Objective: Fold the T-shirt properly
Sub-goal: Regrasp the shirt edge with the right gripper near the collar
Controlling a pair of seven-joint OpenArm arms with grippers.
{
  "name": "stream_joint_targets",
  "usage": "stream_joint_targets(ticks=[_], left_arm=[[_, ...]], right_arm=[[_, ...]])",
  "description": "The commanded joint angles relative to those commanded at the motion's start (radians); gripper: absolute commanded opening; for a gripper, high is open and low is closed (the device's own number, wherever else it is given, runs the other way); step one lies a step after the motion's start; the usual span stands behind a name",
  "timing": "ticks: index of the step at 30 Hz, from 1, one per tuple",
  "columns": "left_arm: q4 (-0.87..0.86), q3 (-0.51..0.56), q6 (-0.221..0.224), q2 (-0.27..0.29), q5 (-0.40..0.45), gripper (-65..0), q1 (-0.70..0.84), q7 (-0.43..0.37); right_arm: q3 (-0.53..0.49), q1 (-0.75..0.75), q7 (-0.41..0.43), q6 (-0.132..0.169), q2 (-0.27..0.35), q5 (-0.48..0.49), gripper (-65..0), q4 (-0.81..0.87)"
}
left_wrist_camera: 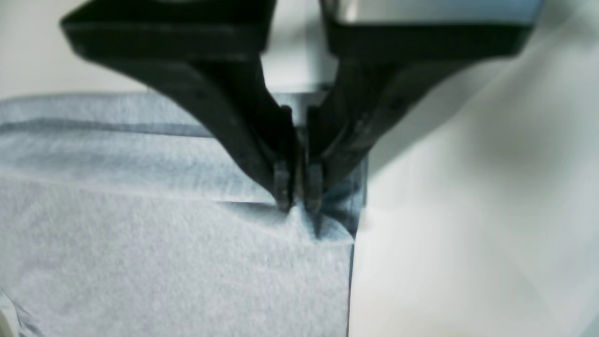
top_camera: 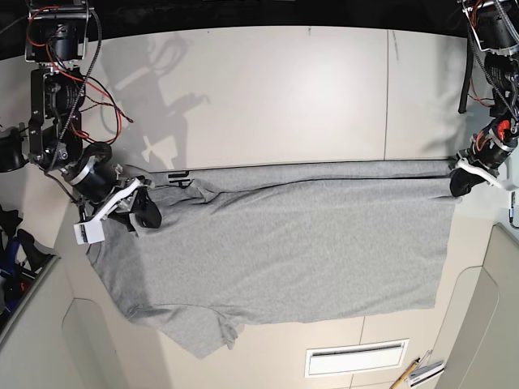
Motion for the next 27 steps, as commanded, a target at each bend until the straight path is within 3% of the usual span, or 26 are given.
stream_joint_targets(ticks=[2, 5, 7, 12, 16, 20, 23, 25, 27], left_arm=[[0.000, 0.000, 0.000, 0.000, -0.001, -54.5, 0.000, 0.000], [0.000, 0.000, 0.000, -0.001, -0.001, -34.7, 0.000, 0.002], [0.001, -0.014, 0.000, -0.001, -0.002, -26.6, 0.000, 0.002], [0.001, -0.119, 0.000, -0.001, -0.114, -25.9, 0.000, 0.076], [0.001, -0.129, 0.000, 0.000, -0.137, -25.9, 0.003, 0.099], [0.001, -0.129, 0.000, 0.000, -0.138, -25.9, 0.008, 0.138], [0.001, -0.129, 0.000, 0.005, -0.145, -24.6, 0.009, 0.190], [0.001, -0.129, 0.000, 0.011, -0.145, -17.2, 0.011, 0.201], [0.001, -0.129, 0.000, 0.026, -0.140, -16.9, 0.011, 0.203]], right_arm=[[0.002, -0.003, 0.000, -0.001, -0.018, -0.005, -28.9, 0.000], [0.034, -0.003, -0.005, 0.000, -0.040, -0.003, -27.4, 0.005], [0.089, -0.003, -0.037, 0.000, -0.049, 0.008, -27.5, 0.022], [0.309, -0.003, -0.187, 0.000, -0.043, 0.114, -27.5, 0.051], [0.430, -0.006, -0.211, 0.000, -0.016, 0.135, -27.5, 0.051], [0.443, -0.061, -0.221, -0.016, 0.036, 0.135, -27.5, 0.050], [0.443, -0.127, -0.213, -0.026, 0.040, 0.135, -27.3, 0.049], [0.443, -0.169, -0.207, -0.026, 0.034, 0.138, -19.6, 0.048], [0.443, -0.202, -0.198, -0.026, 0.032, 0.147, -19.2, 0.048]])
